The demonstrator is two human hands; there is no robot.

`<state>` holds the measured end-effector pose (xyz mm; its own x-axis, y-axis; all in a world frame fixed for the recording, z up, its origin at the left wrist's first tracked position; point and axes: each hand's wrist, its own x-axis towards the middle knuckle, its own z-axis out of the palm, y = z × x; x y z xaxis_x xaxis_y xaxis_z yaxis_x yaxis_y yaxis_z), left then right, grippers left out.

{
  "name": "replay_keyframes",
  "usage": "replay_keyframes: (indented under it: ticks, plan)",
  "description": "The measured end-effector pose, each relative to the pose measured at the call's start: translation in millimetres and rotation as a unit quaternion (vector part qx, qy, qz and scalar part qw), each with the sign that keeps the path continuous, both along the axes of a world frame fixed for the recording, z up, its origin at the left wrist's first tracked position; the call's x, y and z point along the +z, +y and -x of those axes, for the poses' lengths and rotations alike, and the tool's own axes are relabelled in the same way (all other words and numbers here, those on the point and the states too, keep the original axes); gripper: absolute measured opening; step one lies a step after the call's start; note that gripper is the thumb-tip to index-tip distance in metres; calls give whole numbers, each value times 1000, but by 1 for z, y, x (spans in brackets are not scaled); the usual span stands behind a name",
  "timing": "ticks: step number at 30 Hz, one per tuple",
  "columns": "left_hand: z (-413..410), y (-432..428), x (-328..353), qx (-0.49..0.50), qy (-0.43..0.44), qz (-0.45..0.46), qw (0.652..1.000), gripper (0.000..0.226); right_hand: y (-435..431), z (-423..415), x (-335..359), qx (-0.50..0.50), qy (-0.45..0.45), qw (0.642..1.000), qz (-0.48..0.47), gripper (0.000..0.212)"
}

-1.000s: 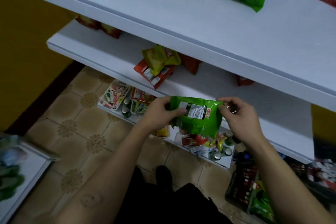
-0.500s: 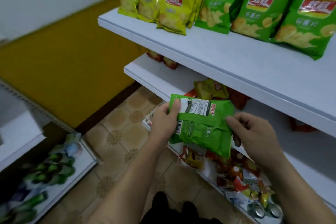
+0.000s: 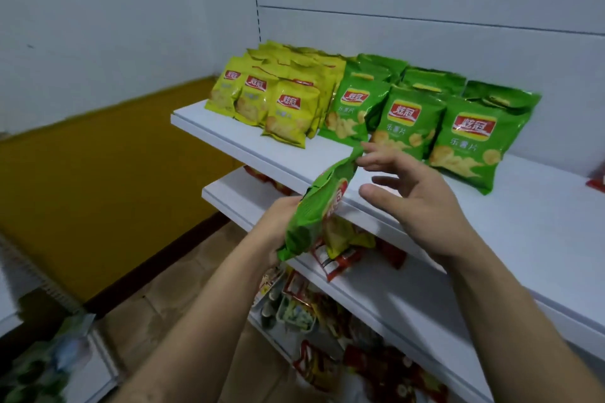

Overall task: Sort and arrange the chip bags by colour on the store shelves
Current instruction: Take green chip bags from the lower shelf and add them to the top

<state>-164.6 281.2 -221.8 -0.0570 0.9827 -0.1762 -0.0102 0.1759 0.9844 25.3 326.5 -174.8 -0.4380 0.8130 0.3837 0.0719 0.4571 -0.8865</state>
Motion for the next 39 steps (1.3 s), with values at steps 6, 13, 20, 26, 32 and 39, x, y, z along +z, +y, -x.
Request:
replay_keyframes:
  ticks: [6, 13, 20, 26, 32, 39]
  plan:
    - [4, 23, 24, -8, -94, 34, 995, 24, 30, 16, 32, -27, 36, 999, -28, 41]
    - [34, 56, 33, 50, -18, -115, 992, 63, 72, 36, 43, -131, 66, 987, 62, 23]
    - [68, 104, 29, 67, 106, -178, 976, 50, 105, 63, 44, -156, 61, 981, 96, 12]
    - [103, 158, 34, 3, 126, -213, 969, 45, 151, 76, 64, -249, -41, 968, 6, 22]
    - [147, 205, 44, 46, 315, -313, 895, 35, 190, 60, 96, -363, -42, 930, -31, 22]
    - [152, 242, 34, 20, 465, -420, 779, 40, 206, 74, 50, -395, -99, 912, 41, 21]
